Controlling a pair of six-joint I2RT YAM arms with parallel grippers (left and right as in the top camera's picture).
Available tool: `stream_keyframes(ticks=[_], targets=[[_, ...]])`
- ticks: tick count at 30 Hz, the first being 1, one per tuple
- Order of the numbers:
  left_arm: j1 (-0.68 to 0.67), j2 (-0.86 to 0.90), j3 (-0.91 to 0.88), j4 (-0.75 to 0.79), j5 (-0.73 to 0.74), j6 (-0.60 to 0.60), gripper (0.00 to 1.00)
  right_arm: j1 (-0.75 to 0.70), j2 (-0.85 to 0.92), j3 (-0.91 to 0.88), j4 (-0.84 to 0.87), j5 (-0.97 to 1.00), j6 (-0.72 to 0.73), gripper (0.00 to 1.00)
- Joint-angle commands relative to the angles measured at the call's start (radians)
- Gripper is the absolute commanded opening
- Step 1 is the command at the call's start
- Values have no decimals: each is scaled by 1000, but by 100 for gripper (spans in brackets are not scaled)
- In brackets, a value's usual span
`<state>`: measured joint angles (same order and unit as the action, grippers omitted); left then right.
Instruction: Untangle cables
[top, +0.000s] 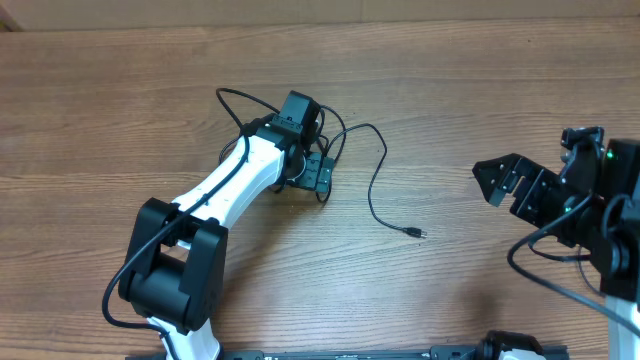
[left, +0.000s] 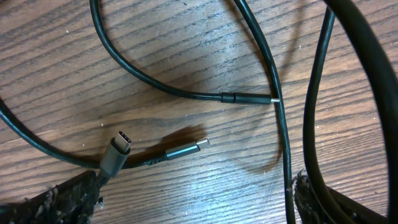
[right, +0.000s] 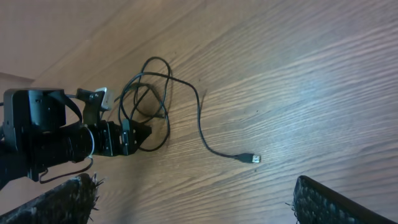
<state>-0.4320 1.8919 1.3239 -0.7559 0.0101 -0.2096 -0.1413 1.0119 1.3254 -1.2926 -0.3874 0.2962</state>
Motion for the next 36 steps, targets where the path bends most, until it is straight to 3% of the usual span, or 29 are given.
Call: stream_keyframes(ticks=[1, 15, 36], targets=[[0, -2, 5, 1, -14, 3, 100, 5, 34, 1, 3, -42, 26, 100], [0, -2, 5, 1, -14, 3, 99, 5, 197, 0, -14, -266, 24, 100], [0, -2, 5, 1, -14, 3, 99, 18, 216, 0, -89, -209, 16, 100]])
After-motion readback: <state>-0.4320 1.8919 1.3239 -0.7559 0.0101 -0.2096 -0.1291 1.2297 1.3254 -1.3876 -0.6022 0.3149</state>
